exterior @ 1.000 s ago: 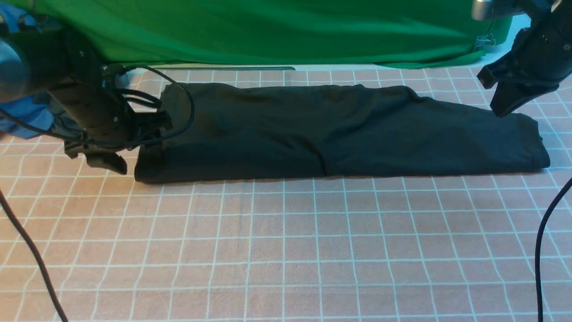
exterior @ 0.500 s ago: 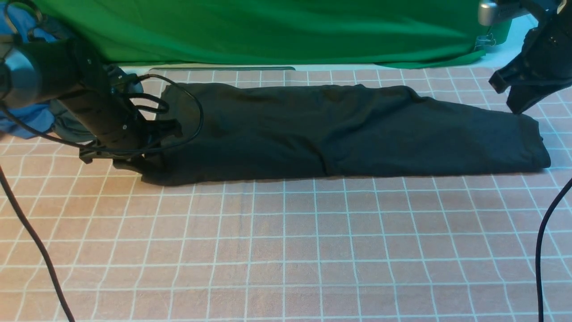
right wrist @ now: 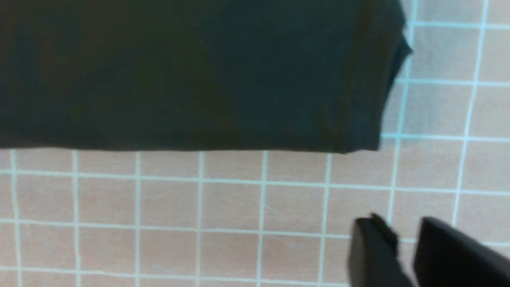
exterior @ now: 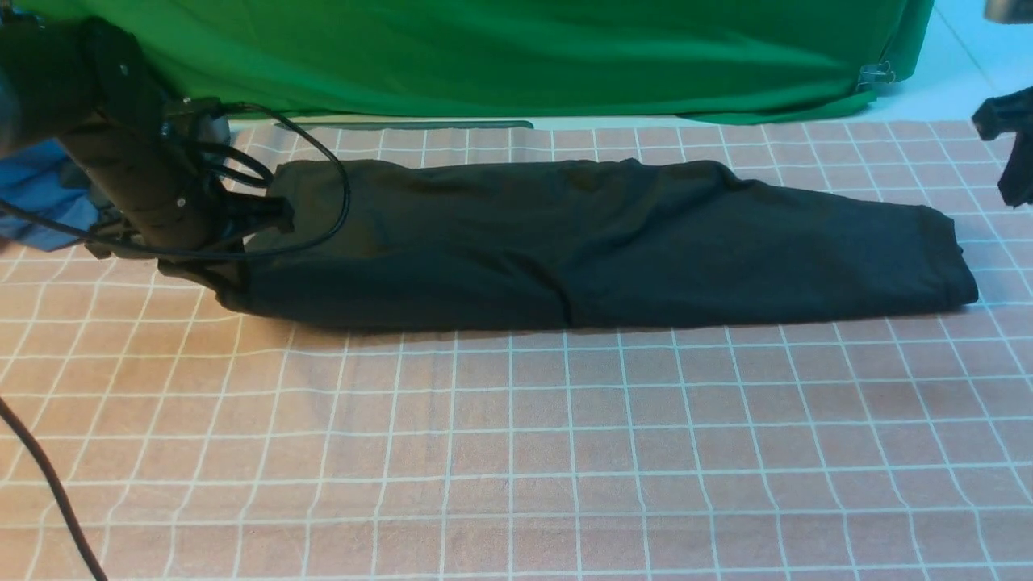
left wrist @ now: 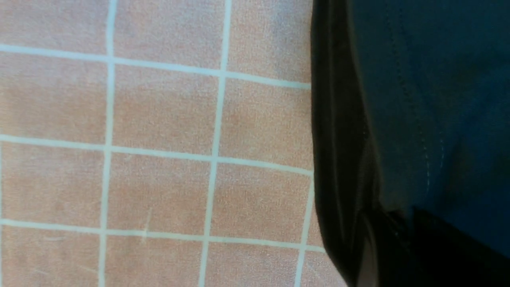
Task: Fold a long-sleeved shirt over a pink coffee tablecloth.
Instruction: 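Pull the folded dark garment lengthwise by its ends to straighten it flat on the table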
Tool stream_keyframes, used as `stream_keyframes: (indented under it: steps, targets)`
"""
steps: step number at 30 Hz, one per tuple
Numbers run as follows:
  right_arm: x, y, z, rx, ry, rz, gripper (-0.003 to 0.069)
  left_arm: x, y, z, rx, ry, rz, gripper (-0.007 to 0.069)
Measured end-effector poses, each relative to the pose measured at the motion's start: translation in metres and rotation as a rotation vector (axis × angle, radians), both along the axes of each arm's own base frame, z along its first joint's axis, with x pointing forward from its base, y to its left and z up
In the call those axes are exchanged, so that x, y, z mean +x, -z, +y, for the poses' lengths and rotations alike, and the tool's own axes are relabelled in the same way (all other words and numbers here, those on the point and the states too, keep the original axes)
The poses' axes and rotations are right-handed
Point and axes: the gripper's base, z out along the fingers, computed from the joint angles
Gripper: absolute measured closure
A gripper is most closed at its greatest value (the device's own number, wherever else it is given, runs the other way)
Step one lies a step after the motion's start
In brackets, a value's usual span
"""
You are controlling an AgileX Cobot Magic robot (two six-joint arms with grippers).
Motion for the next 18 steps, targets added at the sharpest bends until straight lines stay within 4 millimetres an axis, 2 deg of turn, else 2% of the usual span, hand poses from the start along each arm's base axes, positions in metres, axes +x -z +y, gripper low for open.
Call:
stream_keyframes:
  steps: [2,4,5,8,13,18]
  targets:
    - [0.003,0.008,-0.004,0.005,0.01,0.02,0.0326,0.0,0.0,0.0,0.004,-0.001,0.001,0.0561]
    - [0.006,0.016,-0.006,0.008,0.012,0.04,0.027,0.0,0.0,0.0,0.004,0.0,0.002,0.0561]
    - [0.011,0.027,-0.007,0.012,0.013,0.065,0.0212,0.0,0.0,0.0,0.004,0.0,0.002,0.0561]
    - [0.022,0.055,-0.009,0.021,0.016,0.106,0.0125,0.0,0.0,0.0,0.005,0.001,0.002,0.0561]
    - [0.037,0.088,-0.012,0.018,0.03,0.111,0.0087,0.0,0.0,0.001,0.007,0.002,0.002,0.0561]
    - [0.045,0.109,-0.013,0.018,0.039,0.112,0.0084,0.0,0.0,0.001,0.007,0.002,0.0,0.0561]
